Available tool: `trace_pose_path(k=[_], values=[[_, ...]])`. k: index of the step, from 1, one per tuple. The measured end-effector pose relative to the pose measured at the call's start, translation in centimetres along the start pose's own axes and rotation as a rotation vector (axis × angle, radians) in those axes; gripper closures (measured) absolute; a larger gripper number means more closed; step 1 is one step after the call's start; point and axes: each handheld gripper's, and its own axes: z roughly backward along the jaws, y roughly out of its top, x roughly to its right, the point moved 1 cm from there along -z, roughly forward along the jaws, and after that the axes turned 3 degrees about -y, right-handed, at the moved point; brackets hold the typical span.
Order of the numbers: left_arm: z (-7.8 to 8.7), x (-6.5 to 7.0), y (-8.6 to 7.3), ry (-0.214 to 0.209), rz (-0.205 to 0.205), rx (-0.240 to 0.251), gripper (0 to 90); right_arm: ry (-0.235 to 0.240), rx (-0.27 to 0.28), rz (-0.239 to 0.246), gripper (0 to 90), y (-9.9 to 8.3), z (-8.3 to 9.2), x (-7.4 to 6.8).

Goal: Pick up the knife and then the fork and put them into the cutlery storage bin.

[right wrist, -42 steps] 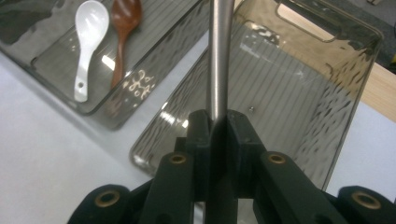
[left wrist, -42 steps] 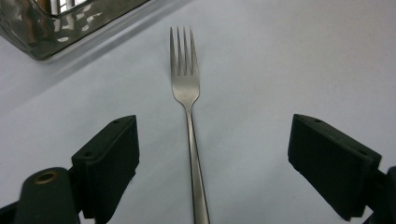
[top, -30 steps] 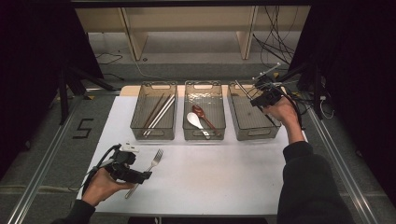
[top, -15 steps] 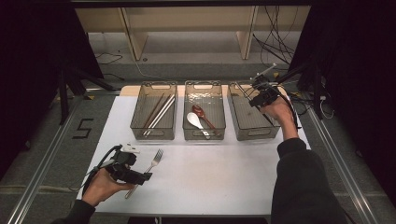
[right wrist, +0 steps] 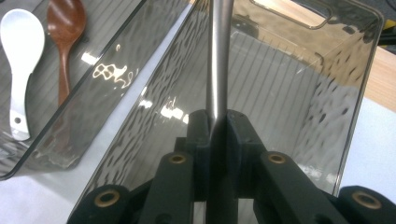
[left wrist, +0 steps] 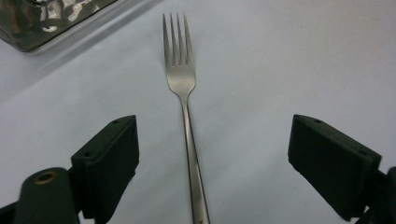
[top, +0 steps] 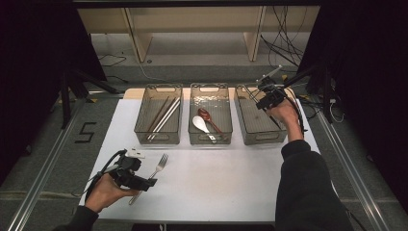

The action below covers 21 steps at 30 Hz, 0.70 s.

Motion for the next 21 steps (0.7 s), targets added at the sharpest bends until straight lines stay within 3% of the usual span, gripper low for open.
trace_pose_path(k=[4,7,21], values=[[0.0,0.0,0.0,-0.002,-0.003,-0.005,15.9,-0.029,0.014,-0.01,78.8,0.3,-0.3,-0.1],[0.0,0.0,0.0,-0.001,-0.002,-0.001,15.9,-0.029,0.04,-0.029,66.5,0.6,-0.1,-0.1],[0.0,-0.1,0.0,0.005,0.0,-0.01,15.9,0.018,0.099,-0.014,53.4,-0.3,2.1,-0.3]])
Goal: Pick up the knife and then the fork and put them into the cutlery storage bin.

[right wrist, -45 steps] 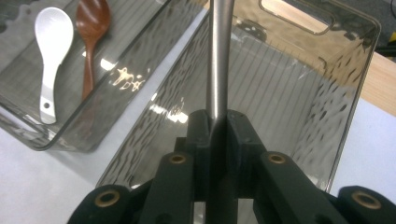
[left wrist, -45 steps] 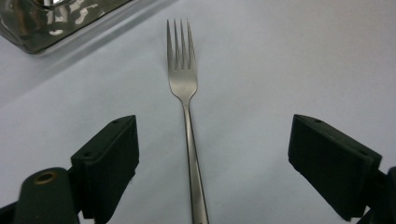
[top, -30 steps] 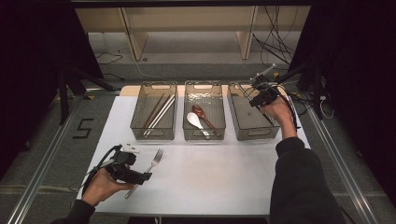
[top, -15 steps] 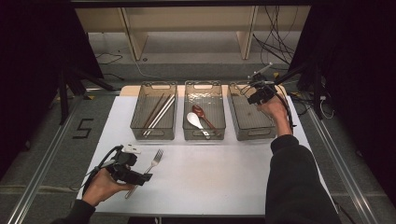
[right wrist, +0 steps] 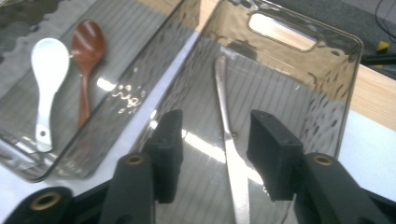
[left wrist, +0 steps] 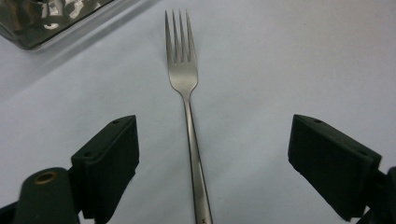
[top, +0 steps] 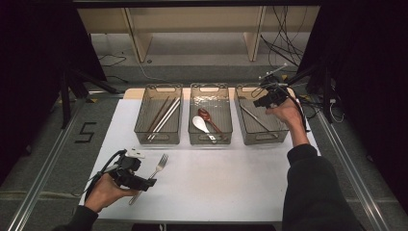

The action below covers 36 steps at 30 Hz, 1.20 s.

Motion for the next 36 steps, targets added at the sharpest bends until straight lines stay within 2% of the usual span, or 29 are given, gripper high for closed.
trace_pose_path(k=[5,11,19,23,29,33,36], values=[[-0.1,-0.3,-0.1,0.005,0.003,-0.013,15.9,0.053,0.011,0.02,41.8,-0.5,1.0,-1.3],[-0.2,-0.6,-0.2,0.016,0.014,-0.036,16.0,0.118,0.041,0.058,36.3,-2.1,2.8,-3.5],[-1.0,-0.9,-0.6,0.026,-0.008,-0.144,23.3,0.191,0.072,0.113,34.5,-6.0,4.3,-6.2],[-1.4,-1.0,-0.7,0.025,-0.013,-0.186,29.9,0.223,0.084,0.111,34.4,-8.1,4.7,-7.0],[-1.8,-1.1,-0.9,0.023,-0.02,-0.221,36.1,0.26,0.091,0.112,33.5,-10.7,5.0,-7.9],[-2.3,-1.1,-1.0,0.01,-0.01,-0.256,40.1,0.282,0.088,0.118,33.0,-12.0,5.0,-8.5],[-2.4,-1.1,-0.9,0.006,-0.017,-0.274,42.7,0.299,0.091,0.121,32.9,-12.8,5.1,-9.1]])
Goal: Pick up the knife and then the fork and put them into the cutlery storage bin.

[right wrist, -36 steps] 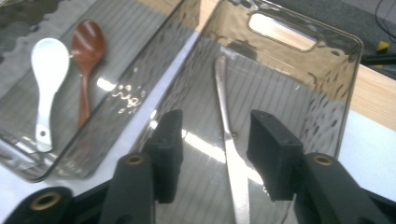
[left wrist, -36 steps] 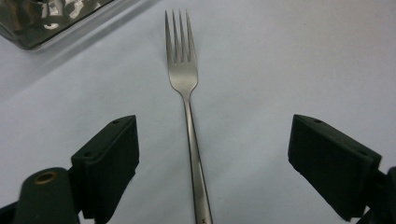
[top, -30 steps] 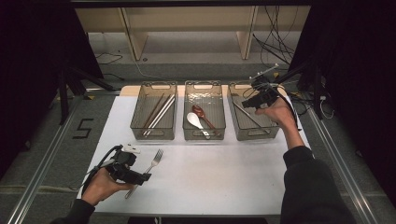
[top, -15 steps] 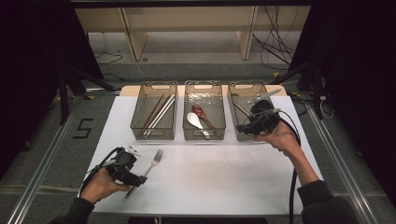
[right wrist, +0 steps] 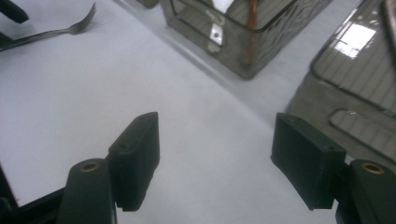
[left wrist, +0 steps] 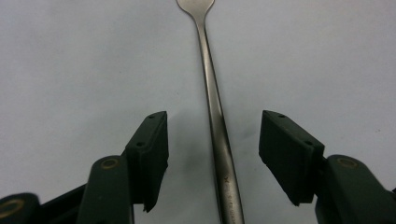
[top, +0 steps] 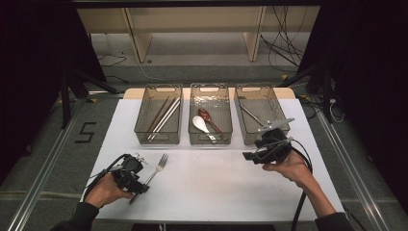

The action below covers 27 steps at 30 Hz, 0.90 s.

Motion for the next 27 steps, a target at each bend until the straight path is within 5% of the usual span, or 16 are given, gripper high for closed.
trace_pose_path(k=[15,27], values=[[-0.5,0.0,0.1,-0.009,-0.005,-0.035,53.6,0.023,0.004,0.006,30.9,-2.6,0.0,-2.6],[-1.0,0.0,0.6,-0.001,-0.038,-0.058,59.6,0.03,-0.003,0.012,30.9,-3.5,0.4,-3.2]])
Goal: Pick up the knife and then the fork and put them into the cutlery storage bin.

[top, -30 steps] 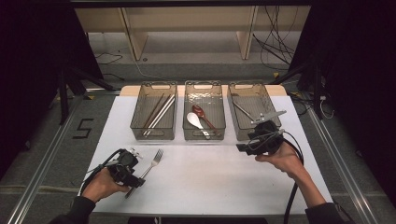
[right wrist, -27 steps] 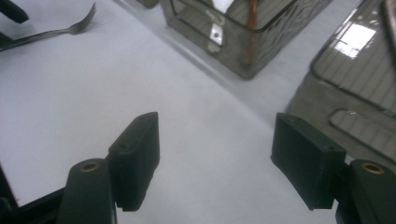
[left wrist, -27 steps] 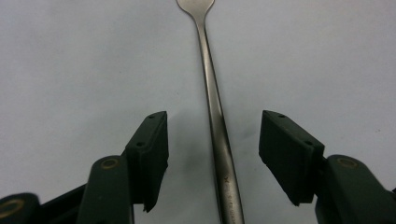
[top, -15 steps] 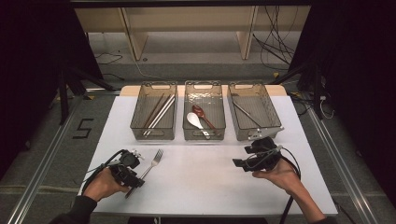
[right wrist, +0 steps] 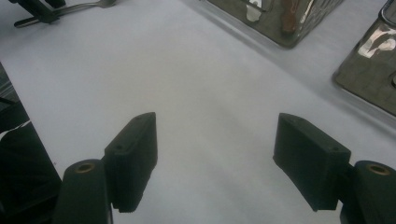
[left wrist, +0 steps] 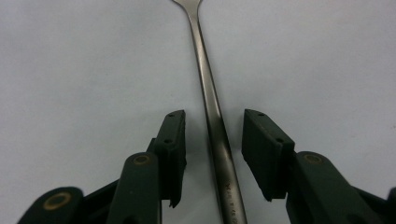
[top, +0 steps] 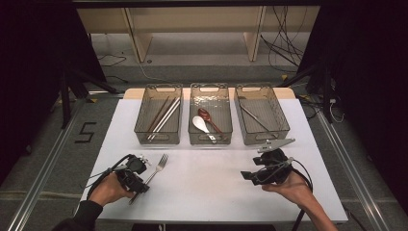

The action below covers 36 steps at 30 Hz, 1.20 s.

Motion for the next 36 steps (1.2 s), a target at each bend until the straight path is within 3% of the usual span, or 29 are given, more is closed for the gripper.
trace_pose_path(k=[8,17,30,36], values=[[0.0,-0.1,0.1,0.004,-0.005,-0.005,66.0,0.009,-0.003,0.0,31.1,0.0,0.0,-0.1],[0.0,-0.1,0.1,-0.009,-0.033,0.006,80.7,0.011,-0.01,0.009,31.5,0.0,-0.2,-0.1],[0.4,0.5,0.3,-0.044,-0.074,0.036,81.6,0.015,-0.01,0.009,31.9,0.0,-0.3,-0.1],[0.8,1.0,0.5,-0.051,-0.077,0.083,81.7,0.018,-0.009,0.009,31.9,0.0,-0.3,-0.2]])
